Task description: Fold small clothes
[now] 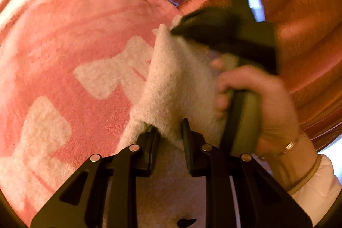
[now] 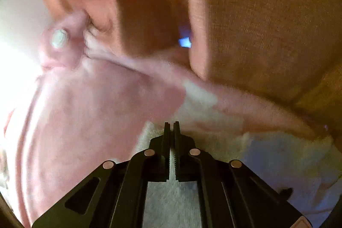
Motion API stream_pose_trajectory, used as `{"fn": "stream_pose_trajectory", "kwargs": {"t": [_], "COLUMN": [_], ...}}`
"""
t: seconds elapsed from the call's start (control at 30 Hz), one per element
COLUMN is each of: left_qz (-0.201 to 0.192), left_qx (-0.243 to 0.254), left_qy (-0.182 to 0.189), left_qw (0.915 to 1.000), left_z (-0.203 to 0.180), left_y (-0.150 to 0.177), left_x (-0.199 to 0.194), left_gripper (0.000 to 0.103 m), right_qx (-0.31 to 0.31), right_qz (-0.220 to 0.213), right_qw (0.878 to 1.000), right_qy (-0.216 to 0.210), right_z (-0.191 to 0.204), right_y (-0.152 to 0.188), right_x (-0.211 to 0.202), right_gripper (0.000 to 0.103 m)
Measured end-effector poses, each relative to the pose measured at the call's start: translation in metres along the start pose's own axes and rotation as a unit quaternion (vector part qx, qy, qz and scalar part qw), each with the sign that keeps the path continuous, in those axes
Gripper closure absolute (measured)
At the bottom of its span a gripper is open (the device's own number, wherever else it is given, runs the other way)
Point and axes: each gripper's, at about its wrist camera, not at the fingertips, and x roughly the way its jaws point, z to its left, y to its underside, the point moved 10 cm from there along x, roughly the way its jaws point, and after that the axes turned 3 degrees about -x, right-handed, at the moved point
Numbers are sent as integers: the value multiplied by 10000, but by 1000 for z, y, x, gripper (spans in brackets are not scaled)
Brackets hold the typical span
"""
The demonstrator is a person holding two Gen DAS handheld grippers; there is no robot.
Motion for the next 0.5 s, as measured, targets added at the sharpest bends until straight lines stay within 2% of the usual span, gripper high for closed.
{"fn": "stream_pose_trajectory", "kwargs": {"t": [0.07, 0.13, 0.2, 0.3, 0.33, 0.4, 0.5], "left_qz": [-19, -40, -40, -152, -172, -204, -50], "left_qx": [100, 182, 192, 351, 469, 777, 1533], "left_qy": [-57, -102, -120, -147, -52, 148, 701], "left_qw": [9999, 9998, 9997, 9992, 9987, 9967, 9857], "left_z": [-1, -2, -3, -15, -25, -48, -112], "left_y": [1, 2, 2, 5, 10, 23, 63], "left_x": [1, 1, -1, -12, -18, -30, -44], "left_gripper": [83, 83, 83, 78, 75, 68, 62], "right_qx": [95, 433, 712, 1137, 1303, 1556, 2096], "right_qz": [-146, -222, -696, -1279, -1476, -1676, -1779], "right_qw": [9998, 9984, 9929, 9811, 9774, 9725, 9605], "right_qy": [6, -276, -654, -902, -769, -432, 433], "right_z": [1, -1, -8, -41, -66, -111, -203], "right_y": [-4, -6, -6, 19, 38, 75, 151], "right_x": [-1, -13, -55, -126, -155, -194, -250], "right_gripper": [100, 100, 97, 78, 71, 66, 59]}}
